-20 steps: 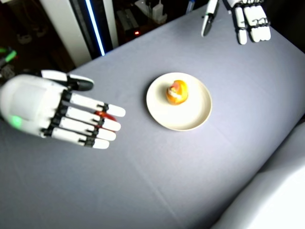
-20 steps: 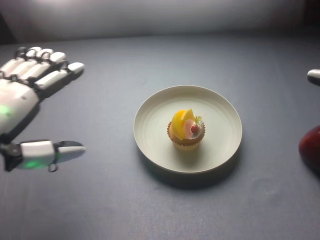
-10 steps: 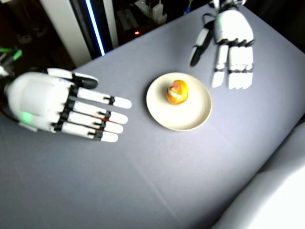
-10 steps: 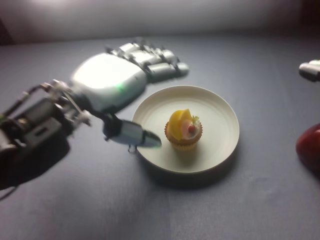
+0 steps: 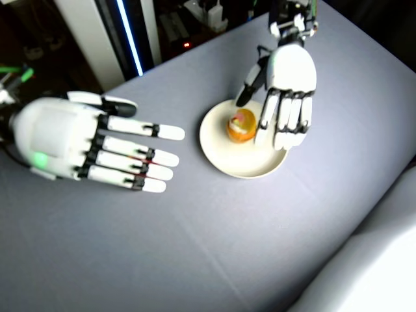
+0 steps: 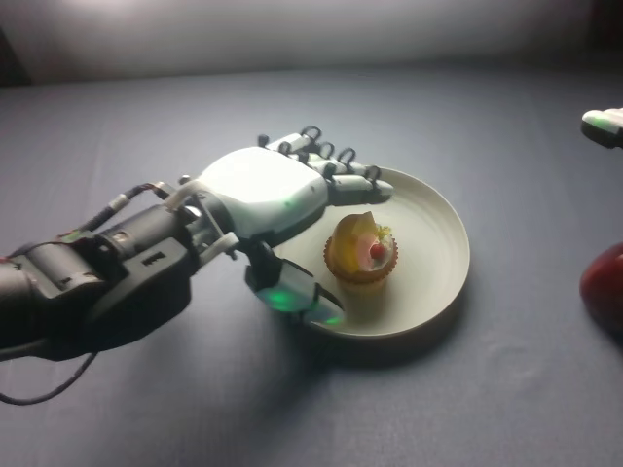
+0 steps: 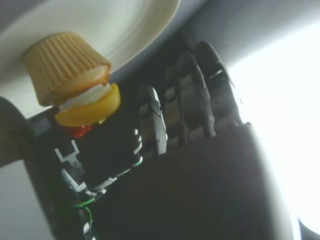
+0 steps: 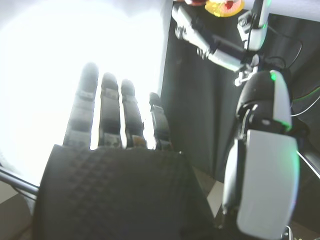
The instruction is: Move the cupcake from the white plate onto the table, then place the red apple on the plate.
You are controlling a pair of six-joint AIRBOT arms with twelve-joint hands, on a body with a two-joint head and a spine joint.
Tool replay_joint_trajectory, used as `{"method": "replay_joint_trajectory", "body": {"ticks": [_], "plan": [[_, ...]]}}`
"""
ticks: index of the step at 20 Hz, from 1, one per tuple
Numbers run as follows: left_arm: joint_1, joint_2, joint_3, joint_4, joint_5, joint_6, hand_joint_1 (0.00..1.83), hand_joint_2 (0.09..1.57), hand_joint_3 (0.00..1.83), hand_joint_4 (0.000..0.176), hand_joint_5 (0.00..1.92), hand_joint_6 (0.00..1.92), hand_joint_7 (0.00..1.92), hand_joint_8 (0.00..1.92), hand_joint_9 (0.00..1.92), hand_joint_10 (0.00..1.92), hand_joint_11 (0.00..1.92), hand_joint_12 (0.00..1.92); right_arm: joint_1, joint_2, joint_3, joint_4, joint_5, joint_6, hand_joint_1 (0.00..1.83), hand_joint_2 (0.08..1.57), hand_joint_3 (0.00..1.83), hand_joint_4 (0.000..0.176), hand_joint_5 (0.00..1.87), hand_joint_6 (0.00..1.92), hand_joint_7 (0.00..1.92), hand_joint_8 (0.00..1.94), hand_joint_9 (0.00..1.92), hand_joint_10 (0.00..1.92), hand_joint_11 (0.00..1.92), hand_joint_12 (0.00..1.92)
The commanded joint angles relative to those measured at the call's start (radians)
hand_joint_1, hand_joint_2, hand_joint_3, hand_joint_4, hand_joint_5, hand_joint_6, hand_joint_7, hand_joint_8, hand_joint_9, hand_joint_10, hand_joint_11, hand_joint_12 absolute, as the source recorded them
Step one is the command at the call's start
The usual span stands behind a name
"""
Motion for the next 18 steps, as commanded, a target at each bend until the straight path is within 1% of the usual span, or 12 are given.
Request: {"method": "replay_joint_trajectory", "body": {"ticks": [1, 6, 7, 8, 9, 10, 11, 12, 14, 15, 17, 18], "plan": [[-0.018, -0.006, 0.009, 0.006, -0.11, -0.003, 0.75, 0.84, 0.0, 0.127, 0.33, 0.0, 0.32, 0.0, 0.34, 0.01, 0.0, 0.9, 0.009, 0.001, 0.005, 0.029, 0.118, 0.006, 0.73, 0.96, 0.0, 0.119, 0.0, 0.0, 0.09, 0.0, 0.14, 0.01, 0.0, 0.51], [-0.029, -0.039, 0.032, 0.005, -0.102, -0.004, 0.87, 0.89, 0.0, 0.079, 0.46, 0.01, 0.54, 0.01, 0.53, 0.02, 0.0, 1.18, 0.009, -0.003, 0.007, 0.031, 0.116, 0.006, 0.79, 0.98, 0.0, 0.109, 0.0, 0.0, 0.14, 0.01, 0.17, 0.01, 0.0, 0.53], [-0.03, -0.045, 0.038, 0.001, -0.099, -0.004, 0.91, 0.96, 0.0, 0.001, 0.68, 0.02, 0.78, 0.06, 0.7, 0.08, 0.09, 1.24, 0.009, -0.004, 0.007, 0.031, 0.115, 0.006, 0.78, 0.99, 0.0, 0.11, 0.0, 0.0, 0.14, 0.0, 0.17, 0.01, 0.0, 0.53], [-0.032, -0.055, 0.049, -0.003, -0.098, -0.009, 1.18, 1.02, 0.02, 0.0, 1.17, 0.59, 1.09, 0.93, 0.75, 1.5, 0.27, 1.8, 0.009, -0.004, 0.008, 0.032, 0.113, 0.006, 0.78, 0.99, 0.0, 0.107, 0.0, 0.0, 0.14, 0.0, 0.18, 0.01, 0.0, 0.55], [-0.032, -0.058, 0.054, -0.006, -0.097, -0.011, 1.18, 1.02, 0.02, 0.0, 1.17, 0.59, 1.09, 0.93, 0.75, 1.5, 0.27, 1.8, 0.009, -0.004, 0.008, 0.033, 0.113, 0.006, 0.78, 0.99, 0.0, 0.107, 0.0, 0.0, 0.14, 0.0, 0.18, 0.01, 0.0, 0.55], [-0.033, -0.061, 0.058, -0.009, -0.098, -0.015, 1.2, 1.02, 0.01, 0.0, 1.2, 0.57, 1.03, 1.27, 0.75, 1.71, 0.29, 1.88, 0.009, -0.004, 0.008, 0.034, 0.113, 0.006, 0.78, 0.99, 0.0, 0.108, 0.0, 0.0, 0.15, 0.0, 0.18, 0.01, 0.0, 0.57], [-0.034, -0.063, 0.06, -0.01, -0.098, -0.017, 1.2, 1.02, 0.0, 0.0, 1.22, 0.55, 1.02, 1.23, 0.77, 1.65, 0.29, 1.81, 0.009, -0.004, 0.008, 0.034, 0.113, 0.006, 0.79, 0.99, 0.0, 0.109, 0.0, 0.0, 0.15, 0.0, 0.19, 0.01, 0.0, 0.57], [-0.037, -0.063, 0.061, -0.011, -0.101, -0.017, 1.27, 1.04, 0.0, 0.0, 1.21, 0.39, 1.1, 1.05, 0.84, 1.25, 0.31, 1.48, 0.008, -0.004, 0.008, 0.035, 0.112, 0.006, 0.79, 1.0, 0.0, 0.106, 0.0, 0.0, 0.15, 0.0, 0.19, 0.01, 0.0, 0.57], [-0.049, -0.056, 0.061, -0.012, -0.115, -0.021, 1.28, 1.07, 0.0, 0.0, 1.27, 0.16, 1.04, 1.16, 0.82, 1.29, 0.35, 1.62, 0.008, -0.005, 0.008, 0.035, 0.112, 0.007, 0.8, 1.0, 0.0, 0.104, 0.0, 0.0, 0.15, 0.0, 0.2, 0.01, 0.0, 0.59], [-0.054, -0.042, 0.053, -0.012, -0.143, -0.036, 1.29, 1.04, 0.0, 0.0, 1.29, 0.2, 1.11, 1.0, 0.85, 1.09, 0.35, 1.53, 0.007, -0.005, 0.008, 0.036, 0.112, 0.009, 0.77, 0.99, 0.0, 0.103, 0.0, 0.0, 0.16, 0.01, 0.22, 0.01, 0.01, 0.6], [-0.052, 0.015, 0.003, -0.012, -0.23, -0.055, 1.39, 1.05, 0.0, 0.0, 1.11, 0.66, 1.18, 0.62, 0.95, 1.14, 0.51, 1.2, 0.006, -0.004, 0.008, 0.037, 0.112, 0.018, 0.77, 0.99, 0.0, 0.101, 0.0, 0.0, 0.17, 0.0, 0.23, 0.0, 0.01, 0.65], [-0.047, 0.047, -0.023, -0.009, -0.263, -0.055, 1.28, 1.04, 0.0, 0.0, 1.14, 0.68, 1.19, 0.66, 0.96, 0.66, 0.45, 1.15, 0.005, -0.004, 0.008, 0.037, 0.112, 0.022, 0.76, 1.0, 0.0, 0.096, 0.0, 0.0, 0.18, 0.0, 0.24, 0.0, 0.01, 0.65]]}}
